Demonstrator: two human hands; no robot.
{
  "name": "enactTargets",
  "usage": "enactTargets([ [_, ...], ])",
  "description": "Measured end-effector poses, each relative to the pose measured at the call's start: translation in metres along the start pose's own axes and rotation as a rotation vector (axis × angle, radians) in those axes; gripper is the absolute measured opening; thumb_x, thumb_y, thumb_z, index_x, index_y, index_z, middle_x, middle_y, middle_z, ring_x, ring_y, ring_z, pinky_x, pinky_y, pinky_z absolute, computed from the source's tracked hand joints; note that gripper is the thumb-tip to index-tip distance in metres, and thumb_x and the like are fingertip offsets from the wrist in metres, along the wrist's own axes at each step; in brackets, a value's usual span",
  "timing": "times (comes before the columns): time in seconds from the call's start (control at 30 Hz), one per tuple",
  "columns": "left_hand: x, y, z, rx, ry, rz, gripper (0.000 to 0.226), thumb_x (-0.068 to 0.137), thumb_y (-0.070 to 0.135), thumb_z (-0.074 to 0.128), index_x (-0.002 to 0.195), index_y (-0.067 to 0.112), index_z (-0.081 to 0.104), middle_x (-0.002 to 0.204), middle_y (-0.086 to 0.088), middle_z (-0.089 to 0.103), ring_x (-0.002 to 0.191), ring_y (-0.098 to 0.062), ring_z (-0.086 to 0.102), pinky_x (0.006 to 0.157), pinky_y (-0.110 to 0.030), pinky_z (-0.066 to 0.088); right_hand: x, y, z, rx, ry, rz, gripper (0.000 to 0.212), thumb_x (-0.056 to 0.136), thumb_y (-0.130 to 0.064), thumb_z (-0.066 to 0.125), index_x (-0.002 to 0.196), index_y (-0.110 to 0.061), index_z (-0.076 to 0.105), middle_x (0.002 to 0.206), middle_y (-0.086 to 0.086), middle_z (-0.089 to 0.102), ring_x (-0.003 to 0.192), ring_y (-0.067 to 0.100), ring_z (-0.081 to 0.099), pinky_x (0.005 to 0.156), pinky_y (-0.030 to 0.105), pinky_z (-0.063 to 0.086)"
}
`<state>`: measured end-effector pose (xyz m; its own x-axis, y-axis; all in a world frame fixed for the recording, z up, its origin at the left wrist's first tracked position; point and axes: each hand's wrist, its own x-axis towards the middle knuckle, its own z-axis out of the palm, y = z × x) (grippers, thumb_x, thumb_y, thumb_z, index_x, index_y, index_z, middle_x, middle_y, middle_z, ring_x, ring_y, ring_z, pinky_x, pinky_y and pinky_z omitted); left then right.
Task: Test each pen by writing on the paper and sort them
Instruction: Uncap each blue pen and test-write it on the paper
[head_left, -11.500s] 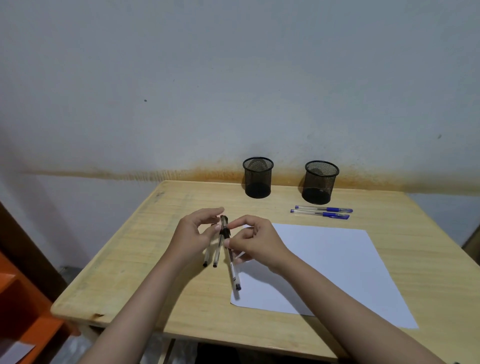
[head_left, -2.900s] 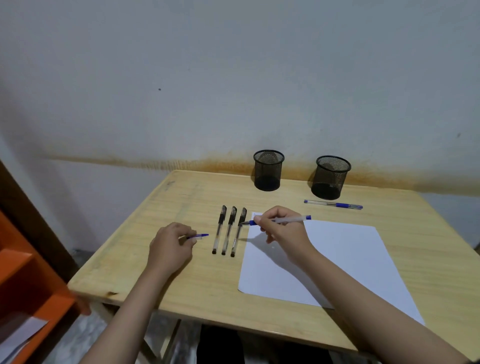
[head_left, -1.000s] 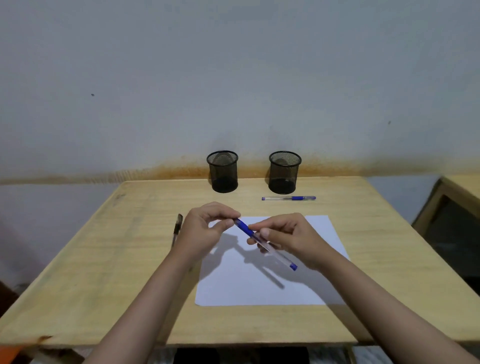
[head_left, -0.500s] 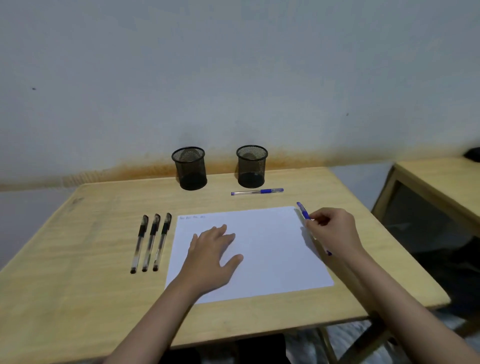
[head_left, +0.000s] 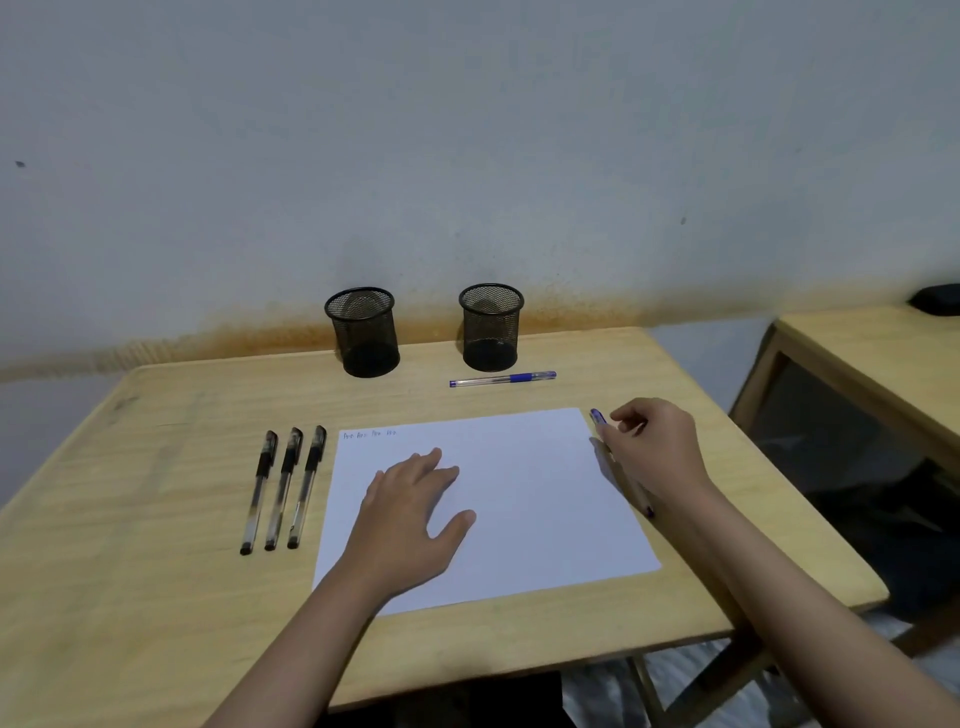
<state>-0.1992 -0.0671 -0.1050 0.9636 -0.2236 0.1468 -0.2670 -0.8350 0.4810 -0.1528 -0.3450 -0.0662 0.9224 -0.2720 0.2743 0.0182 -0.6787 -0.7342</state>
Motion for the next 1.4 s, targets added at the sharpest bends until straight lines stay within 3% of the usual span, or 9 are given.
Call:
enactTargets([
  [0.27,0.0,-0.002,0.002,0.014,-0.002,0.002,0.074,0.072,0.071,0.026,0.136,0.035,0.04,0.154,0.012,0.023,0.143,-0.012,0.015,0.118,-0.042,0.01,0.058,-0.032,0.057,-0.132,-0.142,-0.306,0.016,0.082,-0.012,0.064,0.092,-0.003,0.072,0.089,0.011,0.071,0.078,0.024,0.061,0.07,0.028,0.044],
  [0.4,-0.001,-0.001,0.002,0.016,-0.009,0.001,0.075,0.072,0.07,0.025,0.137,0.035,0.038,0.155,0.012,0.021,0.144,-0.011,0.012,0.118,-0.04,0.006,0.077,-0.036,0.087,-0.341,-0.251,-0.418,0.015,0.084,-0.009,0.054,0.069,-0.008,0.057,0.076,0.01,0.059,0.081,0.035,0.052,0.059,0.033,0.036],
  [0.63,-0.001,-0.001,0.0,0.027,-0.013,-0.003,0.063,0.081,0.063,0.035,0.137,0.035,0.037,0.155,0.013,0.019,0.144,-0.009,0.01,0.118,-0.038,0.003,0.093,-0.034,0.099,-0.456,-0.228,-0.512,0.021,0.087,-0.009,0.054,0.096,-0.009,0.072,0.092,0.013,0.071,0.094,0.036,0.053,0.065,0.033,0.038],
  [0.8,-0.001,-0.001,0.0,0.029,-0.002,0.011,0.062,0.082,0.062,0.036,0.138,0.035,0.037,0.155,0.013,0.02,0.144,-0.01,0.01,0.118,-0.038,0.002,0.077,-0.047,0.087,-0.112,-0.252,-0.448,0.028,0.084,-0.011,0.064,0.112,-0.009,0.068,0.092,0.01,0.059,0.081,0.024,0.057,0.072,0.03,0.044],
  [0.87,-0.002,-0.001,0.001,0.024,0.003,0.025,0.066,0.081,0.065,0.033,0.138,0.033,0.036,0.155,0.011,0.02,0.144,-0.01,0.009,0.116,-0.036,-0.001,0.062,-0.058,0.078,0.07,-0.231,-0.347,0.022,0.083,-0.005,0.063,0.103,-0.01,0.069,0.085,0.002,0.054,0.068,0.013,0.051,0.07,0.027,0.041],
  [1.0,-0.003,0.002,0.0,-0.003,0.059,0.072,0.073,0.078,0.065,0.033,0.142,0.028,0.031,0.153,0.008,0.025,0.142,-0.009,0.016,0.114,-0.031,-0.004,0.028,-0.073,0.061,0.479,-0.261,-0.13,0.013,0.081,-0.005,0.069,0.079,-0.017,0.065,0.074,0.005,0.06,0.064,0.018,0.051,0.063,0.026,0.044],
  [1.13,-0.008,0.013,-0.005,-0.1,0.181,0.119,0.074,0.081,0.047,0.061,0.143,0.025,0.026,0.14,0.016,0.036,0.123,0.004,0.032,0.113,-0.026,0.019,-0.005,-0.08,0.051,0.66,-0.299,-0.031,0.009,0.081,-0.006,0.071,0.08,-0.012,0.065,0.07,0.005,0.065,0.06,0.009,0.06,0.057,0.018,0.048],
  [1.27,-0.011,0.019,-0.013,-0.222,0.334,0.123,0.07,0.078,0.043,0.07,0.137,0.025,0.037,0.128,0.018,0.043,0.115,0.007,0.041,0.09,-0.001,0.03,-0.032,-0.078,0.051,0.712,-0.305,0.006,0.009,0.079,-0.009,0.074,0.085,-0.007,0.067,0.071,0.004,0.069,0.06,0.005,0.063,0.059,0.02,0.051],
  [1.4,-0.003,0.024,-0.025,-0.318,0.445,0.172,0.053,0.077,0.035,0.073,0.126,0.023,0.054,0.112,0.012,0.06,0.099,0.003,0.057,0.084,-0.008,0.041,-0.048,-0.082,0.049,0.762,-0.321,0.008,0.006,0.079,-0.011,0.074,0.081,-0.01,0.068,0.07,0.003,0.069,0.062,0.008,0.063,0.062,0.025,0.051],
])
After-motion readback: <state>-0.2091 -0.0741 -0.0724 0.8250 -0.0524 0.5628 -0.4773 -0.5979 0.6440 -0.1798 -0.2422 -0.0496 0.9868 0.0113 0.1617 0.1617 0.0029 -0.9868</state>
